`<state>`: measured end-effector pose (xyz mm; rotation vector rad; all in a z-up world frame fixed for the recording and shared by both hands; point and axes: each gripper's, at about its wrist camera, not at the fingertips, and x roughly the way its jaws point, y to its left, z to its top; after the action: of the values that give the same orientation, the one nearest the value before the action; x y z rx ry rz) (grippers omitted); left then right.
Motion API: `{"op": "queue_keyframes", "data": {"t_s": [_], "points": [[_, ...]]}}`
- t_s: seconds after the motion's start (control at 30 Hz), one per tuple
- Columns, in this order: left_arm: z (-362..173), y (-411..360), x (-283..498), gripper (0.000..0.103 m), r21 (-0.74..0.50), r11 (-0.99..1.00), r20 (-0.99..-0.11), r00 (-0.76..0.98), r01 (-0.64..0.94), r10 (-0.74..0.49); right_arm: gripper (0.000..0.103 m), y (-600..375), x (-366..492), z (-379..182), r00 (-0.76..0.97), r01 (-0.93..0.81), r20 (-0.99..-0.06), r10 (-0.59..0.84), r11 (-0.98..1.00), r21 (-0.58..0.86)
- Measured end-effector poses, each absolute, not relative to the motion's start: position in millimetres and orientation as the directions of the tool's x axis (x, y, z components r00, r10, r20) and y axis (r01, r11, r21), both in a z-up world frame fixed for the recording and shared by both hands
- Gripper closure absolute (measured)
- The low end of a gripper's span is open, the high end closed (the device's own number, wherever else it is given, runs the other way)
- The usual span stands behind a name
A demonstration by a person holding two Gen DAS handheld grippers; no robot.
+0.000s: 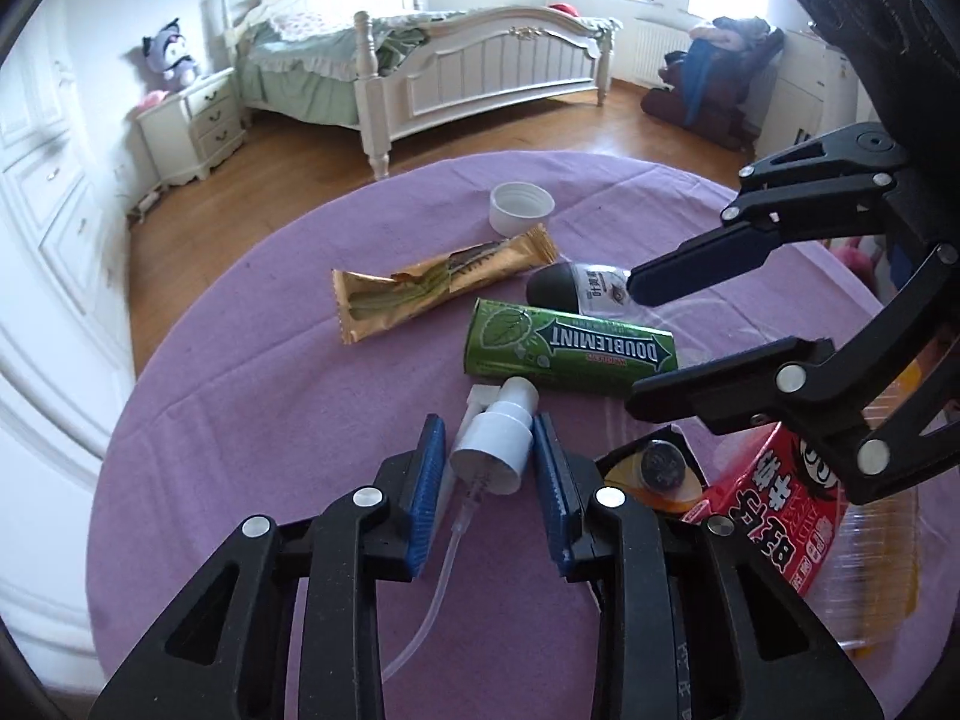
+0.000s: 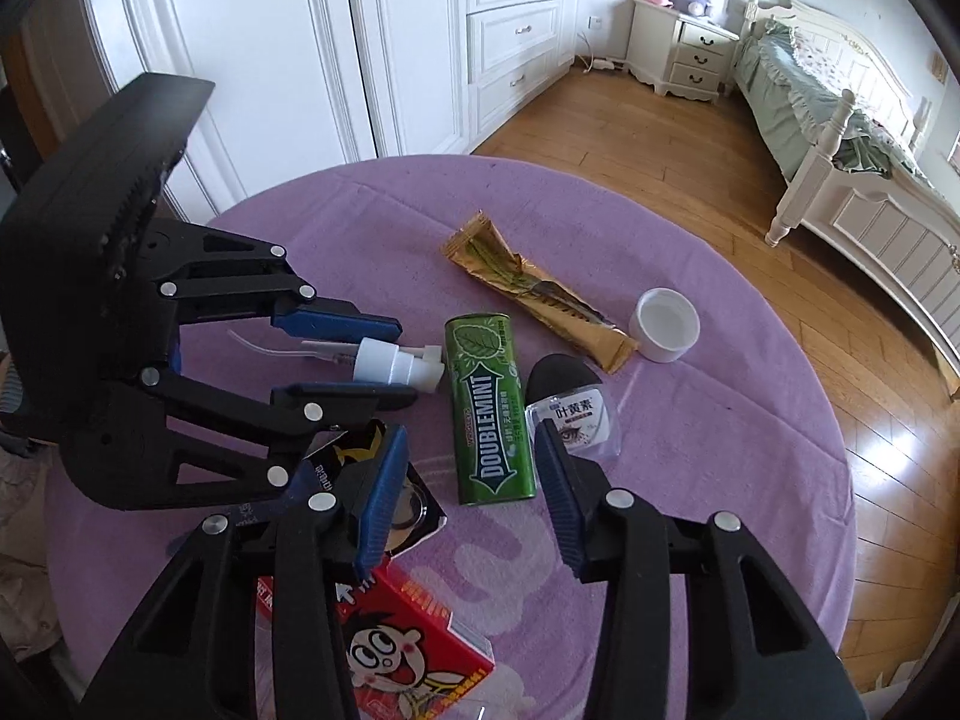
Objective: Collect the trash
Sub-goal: 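Grasp the white spray bottle with the left tool while the right tool grasps the green Doublemint can, then carry the spray bottle and Doublemint can over the bin and open both tools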
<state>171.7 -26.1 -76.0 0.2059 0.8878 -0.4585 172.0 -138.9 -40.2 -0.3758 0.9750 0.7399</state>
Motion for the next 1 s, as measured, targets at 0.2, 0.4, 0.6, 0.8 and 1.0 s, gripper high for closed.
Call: {"op": "queue_keyframes", "data": {"t_s": [0.2,0.4,0.6,0.8,1.0], "points": [[-79,-11,169,0.075,-0.057,0.896,-0.776,0.545,0.44,-0.317,0.059,-121,186,-49,0.31,-0.721,-0.89,0.334,0.693,0.009],[-71,3,162,0.077,-0.1,0.915,-0.763,0.56,0.39,-0.323,0.073,-119,186,-53,0.282,-0.72,-0.899,0.335,0.694,0.033],[-47,4,145,0.077,-0.126,0.928,-0.713,0.618,0.351,-0.33,0.073,-152,173,-16,0.349,-0.688,-0.812,0.468,0.716,0.118],[-6,-33,130,0.077,-0.135,0.92,-0.644,0.673,0.368,-0.364,0.073,-222,135,30,0.535,-0.597,-0.604,0.59,0.77,0.222],[21,-116,117,0.077,-0.117,0.883,-0.598,0.677,0.455,-0.428,0.073,-318,98,34,0.706,-0.42,-0.47,0.53,0.848,0.324]]}}
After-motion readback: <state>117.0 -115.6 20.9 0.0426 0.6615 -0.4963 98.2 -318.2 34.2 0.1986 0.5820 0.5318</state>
